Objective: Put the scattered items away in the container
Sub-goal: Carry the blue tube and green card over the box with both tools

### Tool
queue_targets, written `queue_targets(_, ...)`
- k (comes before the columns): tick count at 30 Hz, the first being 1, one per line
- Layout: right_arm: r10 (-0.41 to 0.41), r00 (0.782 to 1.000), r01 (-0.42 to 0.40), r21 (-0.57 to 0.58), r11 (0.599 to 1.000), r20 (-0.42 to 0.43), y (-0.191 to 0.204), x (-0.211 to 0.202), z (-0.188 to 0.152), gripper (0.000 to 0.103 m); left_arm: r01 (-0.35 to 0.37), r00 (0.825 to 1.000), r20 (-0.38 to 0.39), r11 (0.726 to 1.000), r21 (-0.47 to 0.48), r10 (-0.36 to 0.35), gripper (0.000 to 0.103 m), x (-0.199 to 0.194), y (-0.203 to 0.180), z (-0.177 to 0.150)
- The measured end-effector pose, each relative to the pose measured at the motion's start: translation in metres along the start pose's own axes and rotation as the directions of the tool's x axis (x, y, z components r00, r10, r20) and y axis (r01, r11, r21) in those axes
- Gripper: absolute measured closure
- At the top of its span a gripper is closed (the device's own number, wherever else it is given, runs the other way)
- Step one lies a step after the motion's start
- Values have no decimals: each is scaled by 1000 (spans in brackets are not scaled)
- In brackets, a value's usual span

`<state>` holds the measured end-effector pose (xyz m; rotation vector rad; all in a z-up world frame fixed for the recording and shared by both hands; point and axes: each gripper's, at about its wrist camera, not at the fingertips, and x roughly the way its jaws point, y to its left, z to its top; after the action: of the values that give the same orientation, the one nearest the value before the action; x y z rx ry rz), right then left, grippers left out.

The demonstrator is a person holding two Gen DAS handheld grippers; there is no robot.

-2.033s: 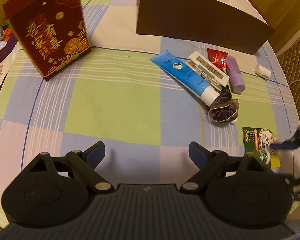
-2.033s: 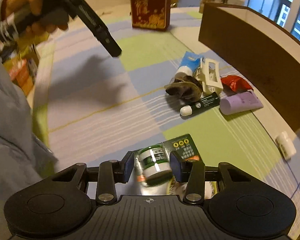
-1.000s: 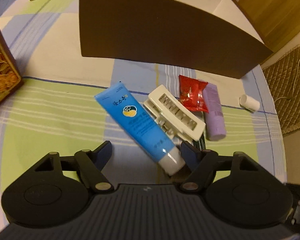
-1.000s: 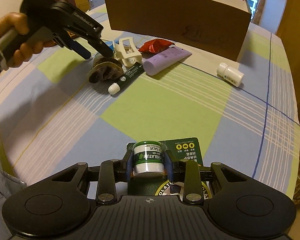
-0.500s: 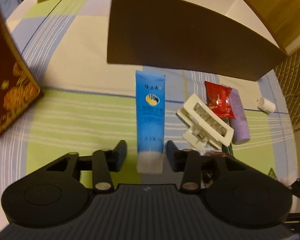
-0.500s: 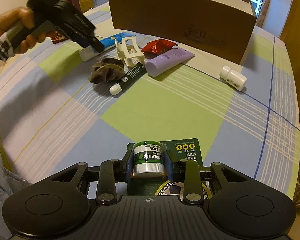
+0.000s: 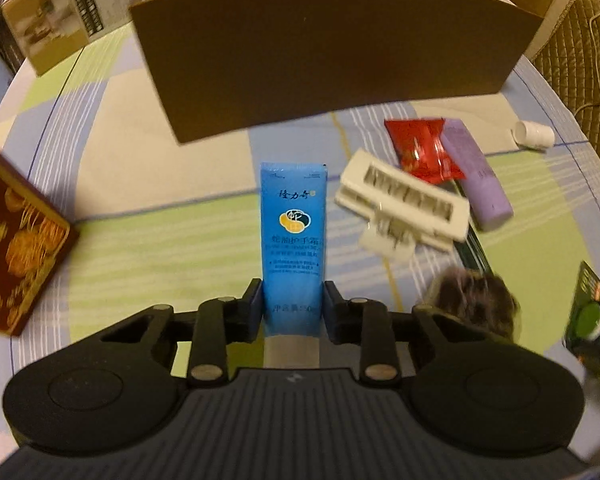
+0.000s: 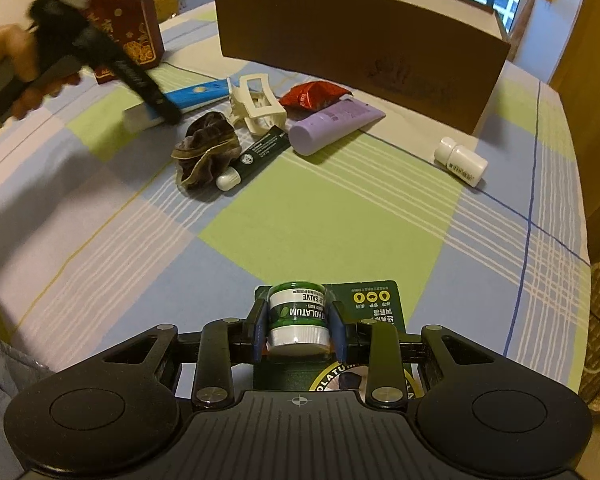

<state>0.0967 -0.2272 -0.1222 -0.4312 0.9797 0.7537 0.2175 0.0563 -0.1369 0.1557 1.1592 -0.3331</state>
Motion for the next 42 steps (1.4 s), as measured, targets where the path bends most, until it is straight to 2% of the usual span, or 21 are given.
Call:
queue_targets(6, 45, 999, -45, 65, 997, -1, -7, -7, 10, 68, 4, 1000, 26, 1000, 3, -4, 78, -30, 4, -16)
queue_targets(13, 85, 996, -89, 155, 984, 36, -25, -20, 31, 68, -19, 997, 80, 999, 28, 16, 78, -64, 0, -16)
queue_targets(24, 125, 989, -135, 136, 981, 81, -59, -48, 79, 68, -24, 989, 149, 994, 106, 9, 78, -100, -11, 6)
queue_targets(30, 182, 977, -194, 107, 975, 113, -81, -64, 117, 68, 24, 988, 146, 988, 155, -47, 78, -116, -10, 26)
queue_targets(35, 250, 951, -263, 46, 964, 182, -95, -81, 153, 68, 65, 985, 146, 980, 188, -93, 78, -131, -5, 53)
queue_targets(42, 261, 941, -261, -29, 965, 216, -105, -88, 208, 68, 70, 982, 154, 966, 248, -111, 78, -144, -2, 104)
